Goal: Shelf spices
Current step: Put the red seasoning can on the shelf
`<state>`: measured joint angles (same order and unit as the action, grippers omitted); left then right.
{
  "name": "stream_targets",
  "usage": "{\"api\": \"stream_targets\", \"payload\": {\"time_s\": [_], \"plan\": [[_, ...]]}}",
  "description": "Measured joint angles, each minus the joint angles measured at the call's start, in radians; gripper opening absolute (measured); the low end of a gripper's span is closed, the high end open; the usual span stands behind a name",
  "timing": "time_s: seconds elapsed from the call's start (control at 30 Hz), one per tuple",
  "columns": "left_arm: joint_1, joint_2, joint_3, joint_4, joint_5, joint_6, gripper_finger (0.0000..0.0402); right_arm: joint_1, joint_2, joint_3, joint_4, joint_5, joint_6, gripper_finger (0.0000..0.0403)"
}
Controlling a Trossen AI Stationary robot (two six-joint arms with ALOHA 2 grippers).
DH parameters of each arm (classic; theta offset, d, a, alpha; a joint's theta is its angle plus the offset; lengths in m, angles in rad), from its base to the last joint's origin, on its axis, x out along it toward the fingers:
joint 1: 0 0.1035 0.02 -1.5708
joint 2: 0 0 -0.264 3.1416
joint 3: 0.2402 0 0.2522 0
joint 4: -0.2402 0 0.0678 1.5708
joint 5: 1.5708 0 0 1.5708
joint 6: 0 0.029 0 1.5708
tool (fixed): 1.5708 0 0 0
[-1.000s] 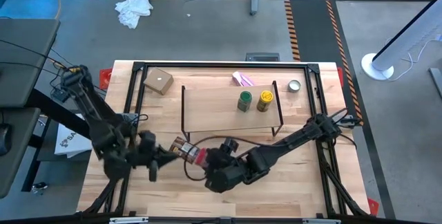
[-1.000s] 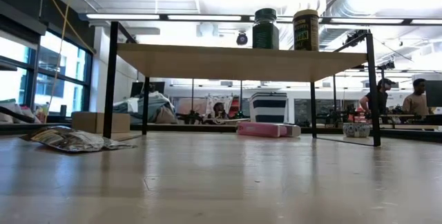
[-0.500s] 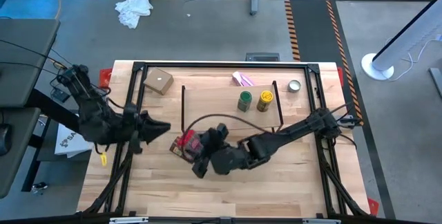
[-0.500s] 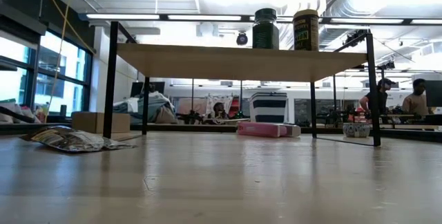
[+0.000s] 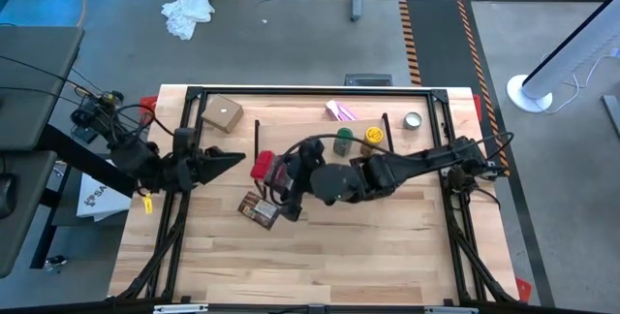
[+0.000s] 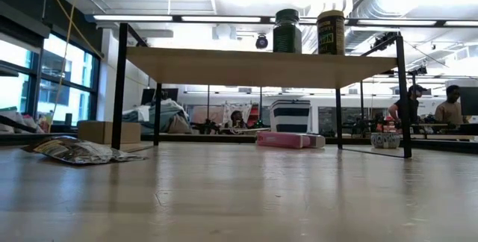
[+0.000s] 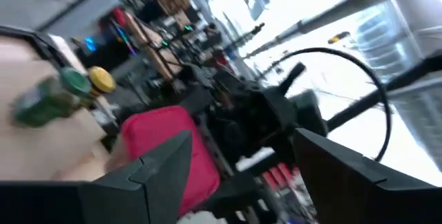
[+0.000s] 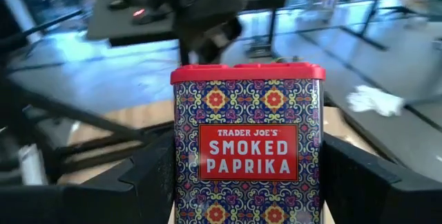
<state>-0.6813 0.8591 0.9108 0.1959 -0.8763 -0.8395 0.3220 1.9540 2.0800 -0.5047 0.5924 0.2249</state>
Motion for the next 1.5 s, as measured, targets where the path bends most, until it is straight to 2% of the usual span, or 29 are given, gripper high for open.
{"api": "stream_targets", "payload": {"time_s": [0.1,0.23,0.33,0.4,0.53,0.77,1.0,1.3,1.5], "plan": [[0.033,-0.002,0.0,-0.012,0.083,-0.059,0.0252,-0.008,-0.005,0.0,-0.019,-0.114,-0.034,0.0278],[0.062,0.005,0.0,-0.112,0.218,-0.214,0.0253,-0.006,-0.006,0.0,-0.068,-0.194,-0.05,0.0278],[0.066,0.027,0.0,-0.183,0.262,-0.322,0.0253,0.003,-0.006,0.0,-0.083,-0.244,-0.046,0.0278],[0.066,0.046,0.0,-0.192,0.273,-0.341,0.0253,0.014,-0.006,0.0,-0.097,-0.266,-0.045,0.0278],[0.079,0.088,0.0,-0.191,0.279,-0.365,0.0253,0.041,-0.006,0.0,-0.141,-0.275,-0.043,0.0278],[0.125,0.175,0.0,-0.188,0.38,-0.446,0.0253,0.057,-0.007,0.0,-0.178,-0.278,-0.05,0.0278],[0.154,0.216,0.0,-0.137,0.409,-0.451,0.0253,0.054,-0.02,0.0,-0.238,-0.256,-0.05,0.0278],[0.16,0.218,0.005,-0.14,0.358,-0.491,0.0253,0.036,-0.021,0.002,-0.283,-0.236,-0.051,0.0278],[0.175,0.228,0.055,-0.186,0.362,-0.479,0.0253,0.023,-0.025,0.005,-0.277,-0.226,-0.055,0.0278]]}}
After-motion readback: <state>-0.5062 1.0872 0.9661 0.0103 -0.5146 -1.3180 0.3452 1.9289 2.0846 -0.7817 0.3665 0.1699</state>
